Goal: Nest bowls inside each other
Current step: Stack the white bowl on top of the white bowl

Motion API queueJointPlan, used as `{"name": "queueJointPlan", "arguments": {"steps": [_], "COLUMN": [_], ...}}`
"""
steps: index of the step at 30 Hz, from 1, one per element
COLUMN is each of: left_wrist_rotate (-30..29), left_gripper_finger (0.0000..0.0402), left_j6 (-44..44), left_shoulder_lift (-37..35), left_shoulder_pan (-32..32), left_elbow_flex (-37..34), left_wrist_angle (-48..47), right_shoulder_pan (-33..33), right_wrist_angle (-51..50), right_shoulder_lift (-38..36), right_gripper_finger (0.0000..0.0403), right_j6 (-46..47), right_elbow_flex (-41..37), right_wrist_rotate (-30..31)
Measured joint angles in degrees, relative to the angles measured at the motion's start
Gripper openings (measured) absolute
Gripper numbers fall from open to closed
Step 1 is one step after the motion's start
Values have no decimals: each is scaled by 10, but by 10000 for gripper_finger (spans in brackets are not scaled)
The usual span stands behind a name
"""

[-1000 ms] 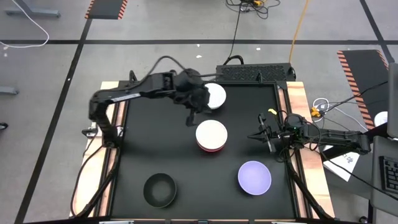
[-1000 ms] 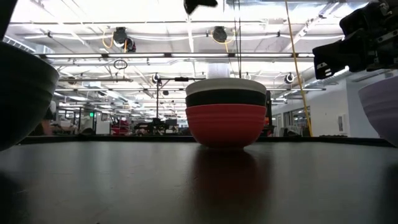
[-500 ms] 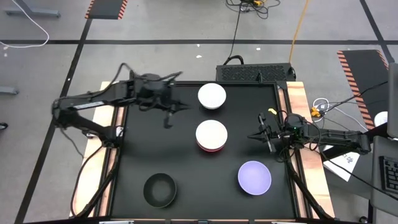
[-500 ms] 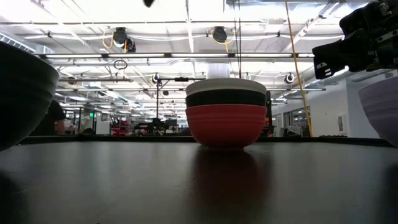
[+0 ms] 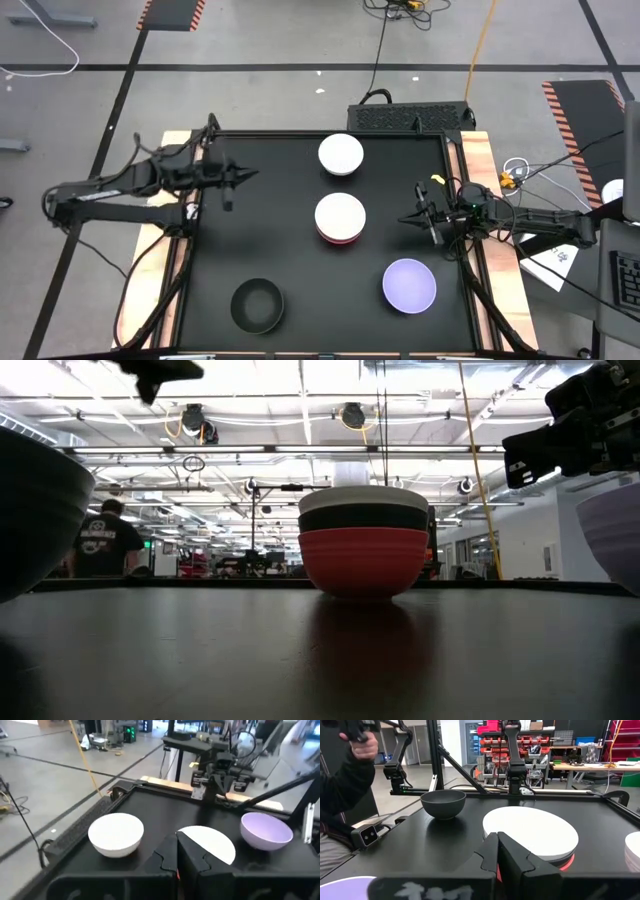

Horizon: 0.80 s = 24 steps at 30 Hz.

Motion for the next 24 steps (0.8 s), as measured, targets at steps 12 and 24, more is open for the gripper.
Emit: {"name": "queueJointPlan", "arguments": {"steps": [12, 24], "left_wrist_rotate": [-40, -53], "left_gripper_finger": [0, 0], "left_j6": [-47, -30], "left_shoulder_lift": [-176, -273], "left_shoulder_pan": [-43, -78], "left_elbow_flex": [-189, -313], "left_wrist_angle": [81, 162], "right_shoulder_pan": [0, 0], "right_wrist_angle": [-1, -5], "right_shoulder_lift": [0, 0], "right_gripper_finger": [0, 0], "right_j6": [-2, 0], "right_elbow_flex": [0, 0], "right_wrist_rotate": [0, 0]}}
